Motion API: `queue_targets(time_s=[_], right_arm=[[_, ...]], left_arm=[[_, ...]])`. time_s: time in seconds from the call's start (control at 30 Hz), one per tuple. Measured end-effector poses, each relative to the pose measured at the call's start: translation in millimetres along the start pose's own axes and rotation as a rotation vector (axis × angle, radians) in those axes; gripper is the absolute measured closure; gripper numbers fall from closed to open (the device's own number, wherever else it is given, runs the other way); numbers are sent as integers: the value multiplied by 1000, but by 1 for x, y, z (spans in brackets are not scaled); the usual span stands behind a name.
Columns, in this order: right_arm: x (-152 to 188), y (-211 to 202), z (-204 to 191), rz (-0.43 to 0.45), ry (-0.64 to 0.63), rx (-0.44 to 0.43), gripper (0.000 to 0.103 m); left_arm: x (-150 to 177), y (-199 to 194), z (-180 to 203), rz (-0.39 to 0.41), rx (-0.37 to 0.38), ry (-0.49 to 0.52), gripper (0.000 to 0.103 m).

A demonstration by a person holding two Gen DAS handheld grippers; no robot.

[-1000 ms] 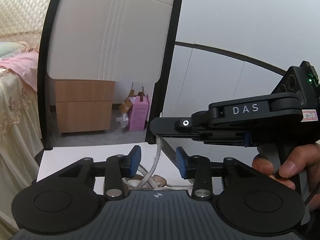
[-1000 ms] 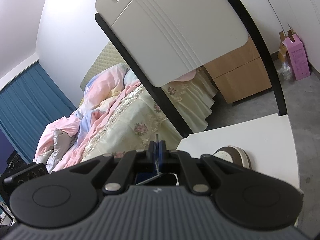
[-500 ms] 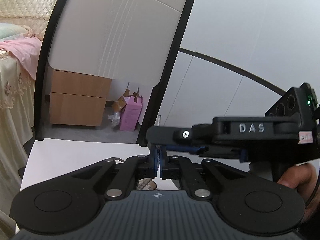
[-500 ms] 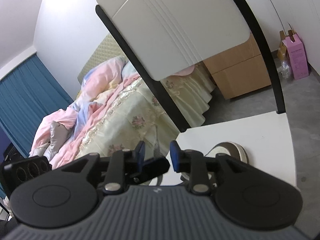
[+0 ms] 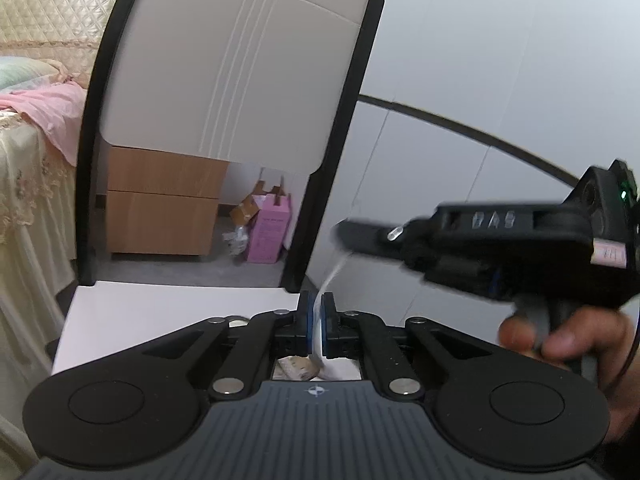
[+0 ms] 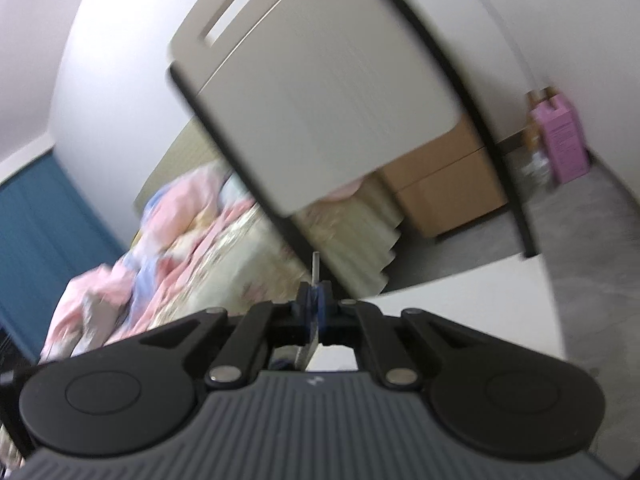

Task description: Lace up shoes with both hands

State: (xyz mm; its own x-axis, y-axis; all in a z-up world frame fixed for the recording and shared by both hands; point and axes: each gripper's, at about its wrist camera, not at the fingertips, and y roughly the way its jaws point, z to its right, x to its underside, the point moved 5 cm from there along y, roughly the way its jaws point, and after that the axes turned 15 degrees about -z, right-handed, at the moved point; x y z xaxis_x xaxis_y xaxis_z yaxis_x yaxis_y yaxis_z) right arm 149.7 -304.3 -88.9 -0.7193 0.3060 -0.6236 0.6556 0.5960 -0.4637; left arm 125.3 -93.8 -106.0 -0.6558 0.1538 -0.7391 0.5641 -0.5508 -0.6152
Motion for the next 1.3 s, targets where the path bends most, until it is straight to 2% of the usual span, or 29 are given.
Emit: queue_targets(time_s=[0.2,0.43,0.7,0.73,0.77,0.83,1.0,1.1,1.23,1.3], right_arm=[[-27,-44,29,188,81,90,99],[-49,-124,64,475,147,268,99],[-51,-191,101,654,193,482,99],[-50,-196,100,668,177,525,99],[-49,-202,100,681,160,568,99],[-47,-206,93,697,106,644,99],[-39,-215,81,718,4,808,99],[-36,-220,80,713,-29,959,99],[-32,-211,73,651,-125,1032,99],[-27,-190,61,578,-214,977,99]], left_arm=[[2,1,-3,-27,-41,-3,98],[7,1,-13,-65,-95,-12,98],[16,3,-15,-97,-139,0,98],[17,3,-15,-101,-145,-1,95],[18,3,-16,-105,-151,-3,78],[20,1,-16,-97,-161,-2,53],[24,-5,-9,-90,-182,43,52],[28,-6,-8,-104,-218,72,52],[32,-5,-6,-122,-271,125,52],[33,-1,-7,-131,-291,140,52]])
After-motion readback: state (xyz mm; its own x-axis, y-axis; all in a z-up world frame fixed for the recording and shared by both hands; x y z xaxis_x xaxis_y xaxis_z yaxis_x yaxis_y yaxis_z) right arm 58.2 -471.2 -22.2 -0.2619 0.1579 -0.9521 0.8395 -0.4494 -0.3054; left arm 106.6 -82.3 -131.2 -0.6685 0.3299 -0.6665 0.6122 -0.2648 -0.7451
